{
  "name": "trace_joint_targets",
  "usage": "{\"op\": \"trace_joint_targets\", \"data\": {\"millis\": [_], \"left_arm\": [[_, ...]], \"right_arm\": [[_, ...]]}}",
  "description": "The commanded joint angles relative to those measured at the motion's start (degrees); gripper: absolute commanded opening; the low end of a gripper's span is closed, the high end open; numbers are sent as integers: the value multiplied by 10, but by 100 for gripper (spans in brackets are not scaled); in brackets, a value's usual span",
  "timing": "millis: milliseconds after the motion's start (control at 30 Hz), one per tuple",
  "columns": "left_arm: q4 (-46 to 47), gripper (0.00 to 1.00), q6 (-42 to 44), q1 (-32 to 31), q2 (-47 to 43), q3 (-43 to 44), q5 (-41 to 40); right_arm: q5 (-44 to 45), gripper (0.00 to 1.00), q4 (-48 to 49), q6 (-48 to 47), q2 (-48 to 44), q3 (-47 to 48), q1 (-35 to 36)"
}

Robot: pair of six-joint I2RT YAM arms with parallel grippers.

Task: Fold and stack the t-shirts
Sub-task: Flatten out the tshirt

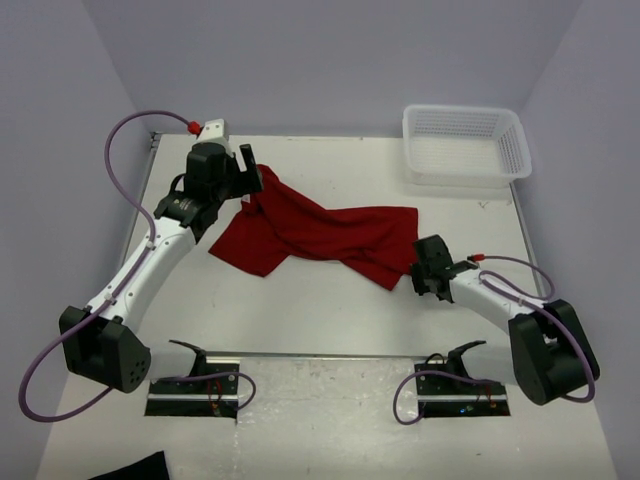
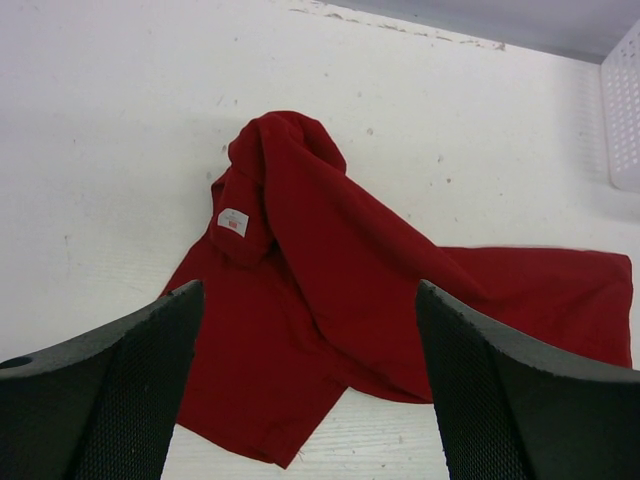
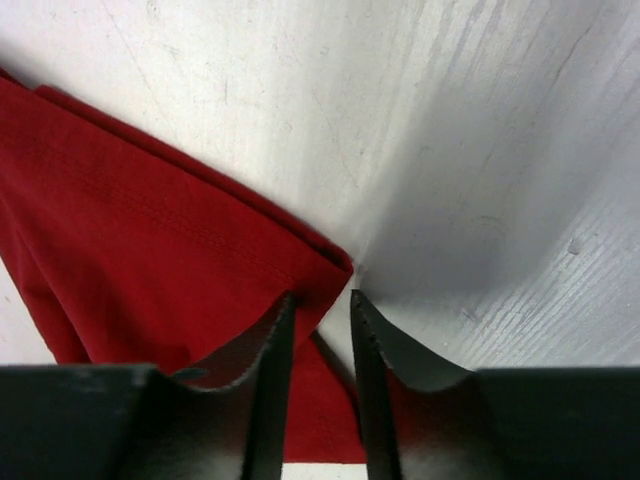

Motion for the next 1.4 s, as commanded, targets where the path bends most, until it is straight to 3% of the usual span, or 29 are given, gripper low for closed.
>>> {"op": "trace_joint_targets", "data": {"millis": [0,300,467,567,867,1000,1233,1367], "left_arm": [[21,87,9,-3,-19,4,6],[20,88,9,-3,-7,-8,-10],[15,89,6,-3,-3,-11,-21],[14,89,5,-3,-4,-11,-22],[-3,88,-25,-3,15,-44,-52],[4,86,-48,-3,24,-75,-32],[4,86,-48,-3,2,-66,-26],[-1,86,-44,-3,-4,-61,-32]], "right_arm": [[39,28,-25,28,5,19,-1],[47,12,-35,24,13,31,-2],[54,9,-35,6,15,41,-3],[54,0,-29,-53,26,62,-3],[6,0,0,-285,77,155,-2],[3,0,6,-310,78,150,-2],[-87,0,-31,-397,180,238,-3],[-99,0,-47,-412,201,240,-1]]}}
